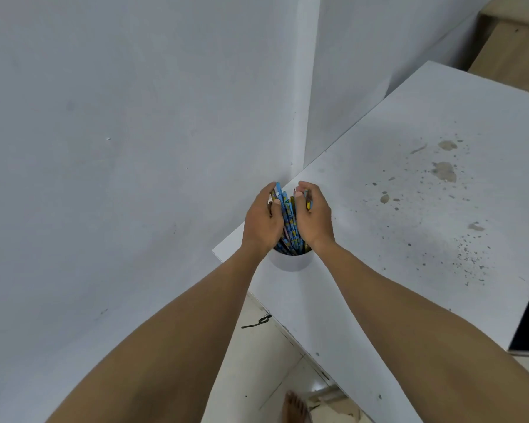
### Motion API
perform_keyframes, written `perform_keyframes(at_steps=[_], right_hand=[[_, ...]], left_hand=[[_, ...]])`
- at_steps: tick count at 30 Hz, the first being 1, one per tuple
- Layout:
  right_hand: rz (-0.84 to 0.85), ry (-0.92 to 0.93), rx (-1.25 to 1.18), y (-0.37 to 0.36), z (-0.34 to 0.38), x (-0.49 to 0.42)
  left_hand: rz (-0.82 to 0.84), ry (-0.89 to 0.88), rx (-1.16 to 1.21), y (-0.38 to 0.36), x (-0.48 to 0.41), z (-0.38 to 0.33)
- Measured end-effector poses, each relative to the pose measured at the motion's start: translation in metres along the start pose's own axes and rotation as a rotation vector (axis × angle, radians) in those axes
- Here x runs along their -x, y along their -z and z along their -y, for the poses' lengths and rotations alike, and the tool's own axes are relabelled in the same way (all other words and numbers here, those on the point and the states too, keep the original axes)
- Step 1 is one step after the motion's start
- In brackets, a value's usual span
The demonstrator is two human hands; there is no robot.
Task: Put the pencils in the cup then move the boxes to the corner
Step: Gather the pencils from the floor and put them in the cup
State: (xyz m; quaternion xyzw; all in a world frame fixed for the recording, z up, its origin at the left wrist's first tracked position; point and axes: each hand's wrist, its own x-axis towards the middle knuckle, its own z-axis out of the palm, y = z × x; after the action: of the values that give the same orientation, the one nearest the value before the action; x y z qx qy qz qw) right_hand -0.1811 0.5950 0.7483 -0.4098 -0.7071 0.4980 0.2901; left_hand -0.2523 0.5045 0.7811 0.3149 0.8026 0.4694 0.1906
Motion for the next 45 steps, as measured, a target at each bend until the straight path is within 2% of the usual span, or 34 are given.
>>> perform_keyframes(at_steps=[6, 12, 19, 25, 34, 43, 45], right_hand=[[0.066, 0.059, 0.008, -0.01, 0.007, -0.004], [0.226, 0.194, 0.134, -0.013, 0.0, -0.005], [0.198, 0.261, 0.25, -0.016, -0.004, -0.006], [0.188, 0.229, 0.252, -0.013, -0.001, -0.001], [0.031, 0.387, 0.399, -0.005, 0.008, 0.021], [-0.058, 0.563, 0.433, -0.003, 0.001, 0.092], [-0.032, 0.557, 0.436, -0.001, -0.001, 0.114]], left_hand=[[-0.021, 0.022, 0.055, -0.001, -0.011, -0.006], [-0.155, 0.211, 0.29, 0.005, -0.008, -0.003], [-0.12, 0.19, 0.288, 0.008, -0.001, 0.005], [-0.125, 0.13, 0.178, 0.01, 0.005, 0.004], [-0.155, 0.022, -0.02, 0.018, 0.031, 0.012], [-0.045, -0.077, -0.103, 0.043, 0.1, 0.032], [0.0, -0.117, -0.151, 0.053, 0.12, 0.04]])
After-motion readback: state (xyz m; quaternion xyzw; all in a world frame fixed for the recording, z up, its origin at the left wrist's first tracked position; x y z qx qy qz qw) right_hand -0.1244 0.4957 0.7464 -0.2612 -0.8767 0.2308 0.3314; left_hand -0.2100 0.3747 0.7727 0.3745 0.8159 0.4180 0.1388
